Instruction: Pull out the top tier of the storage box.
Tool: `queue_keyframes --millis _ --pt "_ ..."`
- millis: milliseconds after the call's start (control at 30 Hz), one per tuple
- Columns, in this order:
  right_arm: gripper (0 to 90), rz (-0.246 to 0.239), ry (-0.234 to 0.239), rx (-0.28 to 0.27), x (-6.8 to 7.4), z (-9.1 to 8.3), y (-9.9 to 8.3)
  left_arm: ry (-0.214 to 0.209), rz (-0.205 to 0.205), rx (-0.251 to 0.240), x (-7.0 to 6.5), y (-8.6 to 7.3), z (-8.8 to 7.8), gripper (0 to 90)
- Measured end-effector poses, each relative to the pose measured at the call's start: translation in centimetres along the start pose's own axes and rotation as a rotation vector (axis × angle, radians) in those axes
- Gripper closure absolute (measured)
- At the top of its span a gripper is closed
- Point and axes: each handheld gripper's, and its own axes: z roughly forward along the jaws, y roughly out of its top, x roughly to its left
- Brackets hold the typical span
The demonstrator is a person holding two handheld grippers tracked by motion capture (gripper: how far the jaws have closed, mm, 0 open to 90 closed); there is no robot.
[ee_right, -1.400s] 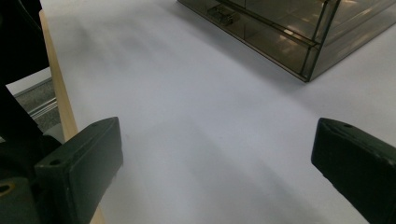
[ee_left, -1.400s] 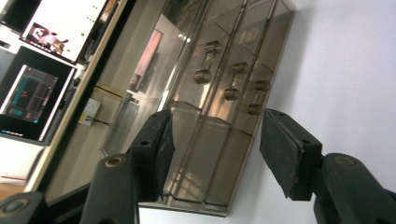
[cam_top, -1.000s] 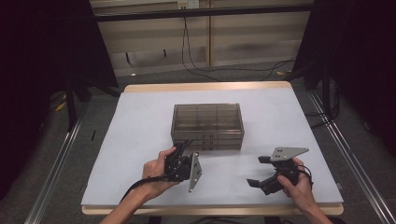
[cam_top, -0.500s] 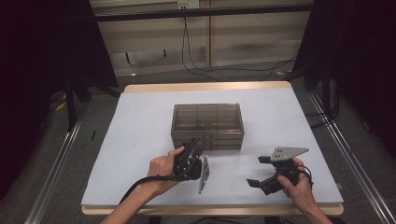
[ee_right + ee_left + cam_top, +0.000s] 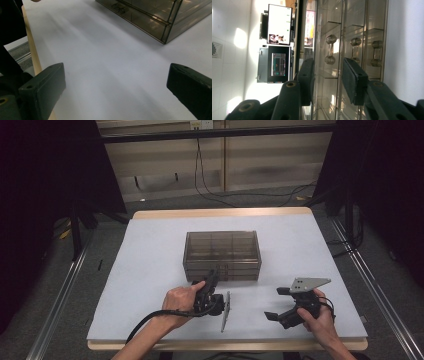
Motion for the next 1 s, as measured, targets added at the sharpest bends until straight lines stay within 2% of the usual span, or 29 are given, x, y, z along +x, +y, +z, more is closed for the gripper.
queue_keyframes --millis 67,100,133,167,200,233,400,467,500,533,633,667,700,733,767,800,933,967,1000 --pt "1.9 0.000 0.000 0.001 0.0 0.0 0.0 0.017 0.021 0.013 -0.2 0.1 0.1 65.6" --pt "1.8 0.000 -0.001 0.001 0.0 0.0 0.0 0.004 0.009 0.024 -0.4 0.1 0.3 66.0" --pt "1.9 0.000 0.001 0.001 0.0 0.0 0.0 0.013 0.027 0.032 -0.3 0.1 0.5 66.6" --pt "1.9 0.000 0.000 0.001 0.0 0.0 0.0 0.018 0.000 0.031 -0.5 0.0 0.7 67.5" --pt "1.8 0.000 0.000 0.001 0.0 0.0 0.0 0.011 0.025 0.045 -0.4 0.1 0.8 68.6" --pt "1.9 -0.002 0.001 0.000 0.0 0.0 0.0 0.016 0.032 0.053 -0.5 0.2 0.9 69.4" --pt "1.9 0.000 0.001 0.000 0.0 0.0 0.0 0.036 0.025 0.062 -0.9 0.4 1.2 72.4" --pt "1.9 0.000 0.001 -0.001 0.0 0.0 0.0 0.055 0.041 0.062 -0.9 0.5 1.3 72.3" --pt "1.9 0.000 0.001 0.000 0.0 0.0 0.0 0.048 0.050 0.063 -0.7 0.6 1.5 72.3" --pt "1.8 0.000 0.002 0.000 0.0 0.0 0.0 0.047 0.037 0.068 -0.9 0.6 1.5 72.3" --pt "1.9 0.000 0.001 -0.001 0.0 0.0 0.0 0.055 0.042 0.081 -0.9 0.7 1.7 73.2" --pt "1.9 0.000 0.001 -0.001 0.0 0.0 0.0 0.044 0.054 0.085 -0.8 0.8 1.8 73.2" --pt "1.8 0.000 0.002 -0.001 0.0 0.0 0.0 0.066 0.050 0.094 -1.0 0.8 2.0 73.1" --pt "1.8 -0.001 0.002 0.000 0.0 0.0 0.0 0.048 0.045 0.101 -0.9 0.9 2.1 73.1" --pt "1.9 -0.001 0.003 0.000 0.0 0.0 0.0 0.054 0.045 0.105 -0.9 0.9 2.1 73.2" --pt "1.9 -0.001 0.004 -0.001 0.0 0.0 0.0 0.066 0.056 0.100 -0.9 1.0 2.2 73.9" --pt "1.8 -0.001 0.003 -0.003 0.0 0.0 0.0 0.057 0.059 0.112 -1.3 1.0 2.3 79.4" --pt "1.8 0.000 0.003 -0.002 0.0 0.0 0.0 0.073 0.075 0.116 -1.3 1.1 2.4 79.5" --pt "1.8 -0.001 0.002 -0.001 0.0 0.0 0.0 0.063 0.060 0.119 -1.3 1.1 2.4 80.4"
